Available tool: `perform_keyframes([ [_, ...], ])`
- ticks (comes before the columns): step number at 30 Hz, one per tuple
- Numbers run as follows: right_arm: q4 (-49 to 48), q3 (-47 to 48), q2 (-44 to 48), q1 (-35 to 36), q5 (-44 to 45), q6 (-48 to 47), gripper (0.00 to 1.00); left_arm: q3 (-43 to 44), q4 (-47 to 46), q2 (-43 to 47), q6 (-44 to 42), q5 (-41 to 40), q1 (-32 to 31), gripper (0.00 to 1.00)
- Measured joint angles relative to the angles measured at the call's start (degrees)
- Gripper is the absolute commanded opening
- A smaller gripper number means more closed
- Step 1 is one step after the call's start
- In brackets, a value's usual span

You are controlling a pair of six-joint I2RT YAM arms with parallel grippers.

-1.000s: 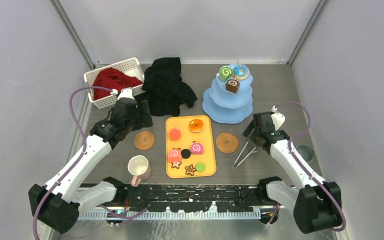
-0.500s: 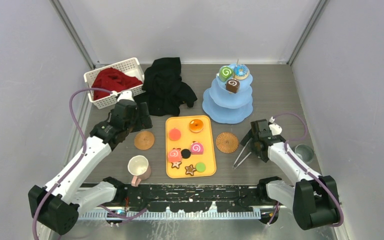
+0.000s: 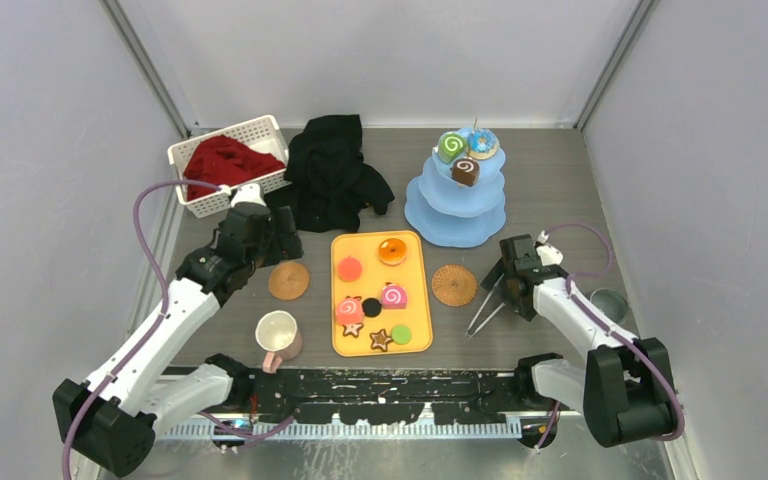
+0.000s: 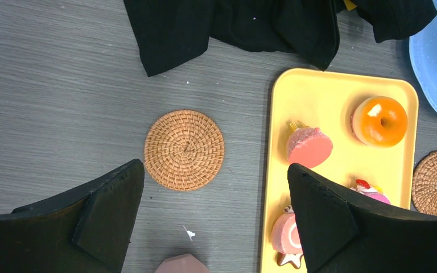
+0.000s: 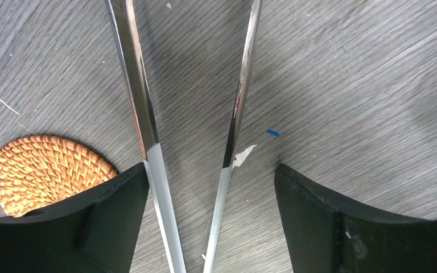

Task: Serve the afternoon tea
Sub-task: Pick up the clamp from the center of the board.

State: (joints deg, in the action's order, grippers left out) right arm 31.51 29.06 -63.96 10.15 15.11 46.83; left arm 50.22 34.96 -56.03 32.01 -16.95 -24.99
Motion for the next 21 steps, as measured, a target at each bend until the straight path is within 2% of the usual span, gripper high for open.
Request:
perform_keyframes([
  [3,-0.28,0.28,-0.59,0.26,0.35,0.13,0.79,0.0,0.13,0.02,-0.04,-0.02,0.0,0.96],
  [8,-0.48,0.28,-0.76,1.11,0.57,0.74,0.79,0.0,0.24,0.02,0.11,-0.04,0.0,0.96],
  [14,-1.25,1.46,-3.41,6.4,2.8,1.27,0.77,0.0,0.24,0.02,0.59,0.02,0.0,0.96],
  [21,-1.55,2.12,-5.07,9.25,5.01,2.47,0.61,-0.02,0.22,0.02,0.59,0.07,0.0,0.96],
])
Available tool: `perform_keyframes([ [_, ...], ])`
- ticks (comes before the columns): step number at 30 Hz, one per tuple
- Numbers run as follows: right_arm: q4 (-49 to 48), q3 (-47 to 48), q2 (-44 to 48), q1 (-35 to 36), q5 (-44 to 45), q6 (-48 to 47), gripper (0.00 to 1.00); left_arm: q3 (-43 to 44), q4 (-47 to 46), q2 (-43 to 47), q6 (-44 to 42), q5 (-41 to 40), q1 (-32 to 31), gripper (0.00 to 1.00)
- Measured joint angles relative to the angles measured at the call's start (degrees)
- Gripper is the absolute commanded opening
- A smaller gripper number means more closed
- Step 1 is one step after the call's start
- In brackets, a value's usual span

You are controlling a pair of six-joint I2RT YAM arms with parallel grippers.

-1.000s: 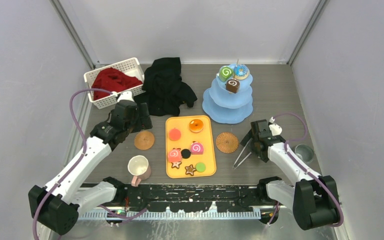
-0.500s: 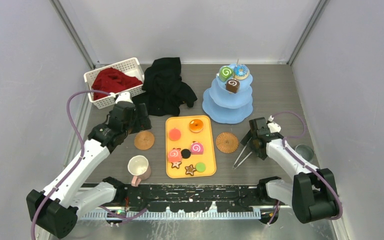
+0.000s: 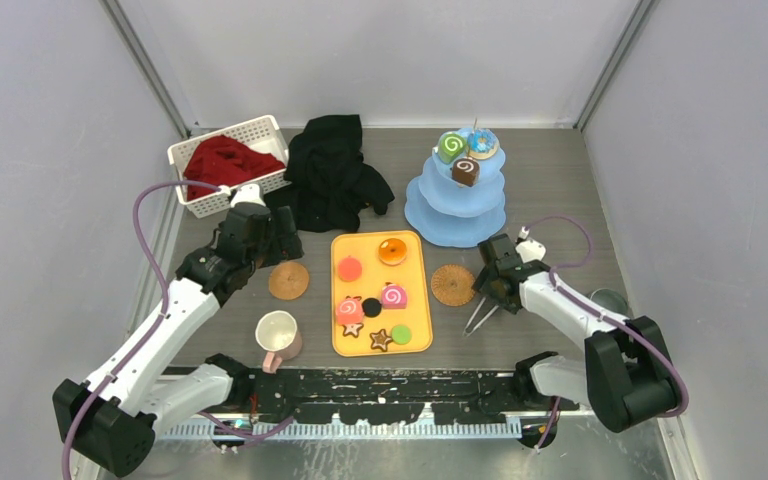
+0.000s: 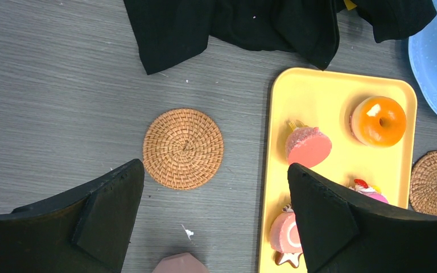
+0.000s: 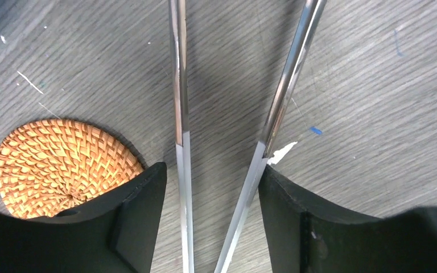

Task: Serve the afternoon tea
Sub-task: Pick up the clamp from the center of the board.

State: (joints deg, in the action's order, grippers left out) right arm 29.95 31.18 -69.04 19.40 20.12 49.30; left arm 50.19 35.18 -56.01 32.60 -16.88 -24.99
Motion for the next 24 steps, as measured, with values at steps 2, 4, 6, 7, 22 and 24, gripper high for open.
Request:
perform_keyframes([
  [2,-0.63,-0.31,0.02,0.0,0.33,0.22,0.53,0.0,-0.02,0.0,-0.02,0.0,0.0,0.96],
  [4,-0.81,-0.63,0.07,0.0,1.07,0.2,0.44,0.0,-0.07,-0.02,-0.02,0.04,0.0,0.96],
  [6,-1.81,-0.96,0.22,0.0,1.25,0.37,0.35,0.0,-0.13,-0.02,-0.04,0.17,0.0,0.96],
  [7,-2.62,-1.11,0.28,-0.02,1.11,0.5,0.32,0.02,-0.17,-0.09,-0.04,0.2,0.0,0.96],
  [22,12.37,8.44,18.95,-1.64,-0.31,-5.7,0.04,0.0,-0.66,-0.66,-0.26,0.33,0.0,0.96],
  [24,13.92,11.89,21.44,-1.64,-0.22,-7.82,0.03,0.0,-1.07,-0.98,-0.22,0.98,0.0,0.96],
])
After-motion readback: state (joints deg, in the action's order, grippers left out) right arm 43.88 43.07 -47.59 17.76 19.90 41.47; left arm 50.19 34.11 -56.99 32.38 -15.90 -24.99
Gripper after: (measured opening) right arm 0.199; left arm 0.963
